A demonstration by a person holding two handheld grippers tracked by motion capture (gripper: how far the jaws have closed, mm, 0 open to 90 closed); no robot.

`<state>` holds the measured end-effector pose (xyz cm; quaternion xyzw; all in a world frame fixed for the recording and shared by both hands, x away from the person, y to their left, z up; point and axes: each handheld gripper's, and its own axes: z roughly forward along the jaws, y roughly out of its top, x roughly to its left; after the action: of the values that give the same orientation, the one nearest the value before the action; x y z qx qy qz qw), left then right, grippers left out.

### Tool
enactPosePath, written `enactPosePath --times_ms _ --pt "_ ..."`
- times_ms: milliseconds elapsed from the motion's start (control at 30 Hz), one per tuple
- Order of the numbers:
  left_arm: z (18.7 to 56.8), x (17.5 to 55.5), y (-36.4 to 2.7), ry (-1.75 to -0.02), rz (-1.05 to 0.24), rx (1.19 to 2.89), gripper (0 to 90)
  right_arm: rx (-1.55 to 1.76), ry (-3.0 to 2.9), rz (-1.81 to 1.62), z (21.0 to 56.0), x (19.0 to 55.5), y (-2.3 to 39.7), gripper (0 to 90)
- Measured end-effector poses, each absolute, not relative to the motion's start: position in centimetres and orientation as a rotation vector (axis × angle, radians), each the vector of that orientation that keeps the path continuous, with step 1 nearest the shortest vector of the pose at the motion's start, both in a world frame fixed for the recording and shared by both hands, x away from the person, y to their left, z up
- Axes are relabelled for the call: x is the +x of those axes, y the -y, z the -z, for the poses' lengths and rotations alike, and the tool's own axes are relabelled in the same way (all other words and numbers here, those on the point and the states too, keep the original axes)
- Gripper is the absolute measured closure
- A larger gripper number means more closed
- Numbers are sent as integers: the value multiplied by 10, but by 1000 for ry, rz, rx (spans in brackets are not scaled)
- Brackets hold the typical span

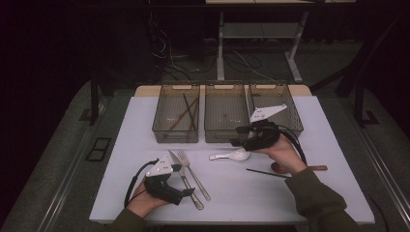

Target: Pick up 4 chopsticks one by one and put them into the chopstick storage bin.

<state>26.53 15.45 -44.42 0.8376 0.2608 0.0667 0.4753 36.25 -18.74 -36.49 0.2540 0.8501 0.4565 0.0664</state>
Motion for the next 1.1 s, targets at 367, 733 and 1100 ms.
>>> enactPosePath --times_ms 367,733,1100 --pt "443 265 -155 -633 -169 2049 42 764 -2566 -1387 375 335 238 411" --pt "442 264 -156 -635 -174 2048 42 785 -2584 -1364 385 311 274 415" --pt "441 263 -157 -638 -183 2050 42 812 -2600 -1297 398 289 307 479"
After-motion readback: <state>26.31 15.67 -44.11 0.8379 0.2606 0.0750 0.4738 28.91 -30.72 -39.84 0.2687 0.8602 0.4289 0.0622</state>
